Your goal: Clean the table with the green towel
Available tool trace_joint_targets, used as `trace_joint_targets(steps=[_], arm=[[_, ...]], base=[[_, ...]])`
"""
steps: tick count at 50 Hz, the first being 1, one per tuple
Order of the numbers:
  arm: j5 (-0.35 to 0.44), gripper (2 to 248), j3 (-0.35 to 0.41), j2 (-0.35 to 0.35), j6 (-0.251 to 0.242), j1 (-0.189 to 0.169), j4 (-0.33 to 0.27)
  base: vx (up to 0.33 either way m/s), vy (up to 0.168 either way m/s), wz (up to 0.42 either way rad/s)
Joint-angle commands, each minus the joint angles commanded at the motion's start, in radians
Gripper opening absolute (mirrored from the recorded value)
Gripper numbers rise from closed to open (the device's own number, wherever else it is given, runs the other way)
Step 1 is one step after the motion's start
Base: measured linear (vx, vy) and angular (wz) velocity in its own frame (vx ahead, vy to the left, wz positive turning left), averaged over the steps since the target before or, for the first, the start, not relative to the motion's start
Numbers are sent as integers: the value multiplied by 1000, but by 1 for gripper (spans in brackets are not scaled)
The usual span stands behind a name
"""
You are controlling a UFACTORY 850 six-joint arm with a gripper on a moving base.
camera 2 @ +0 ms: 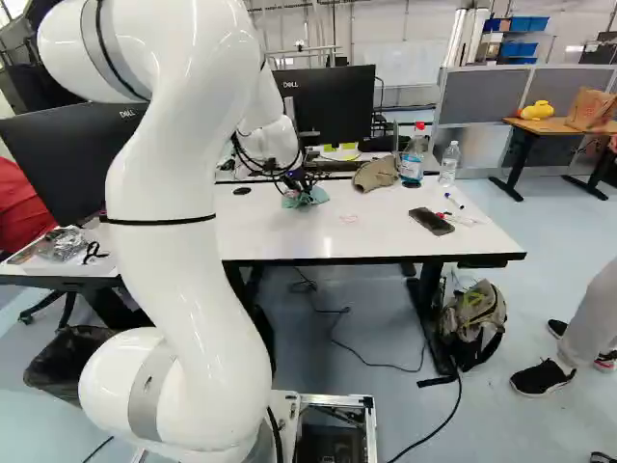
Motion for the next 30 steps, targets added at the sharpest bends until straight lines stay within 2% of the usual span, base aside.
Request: trace_joint_targets(steps=[12, 30], arm=[[0, 46, 12, 35, 0, 7, 0], [0, 46, 63, 114, 0, 55, 0]], base=[[0, 0, 0], [0, 0, 0]])
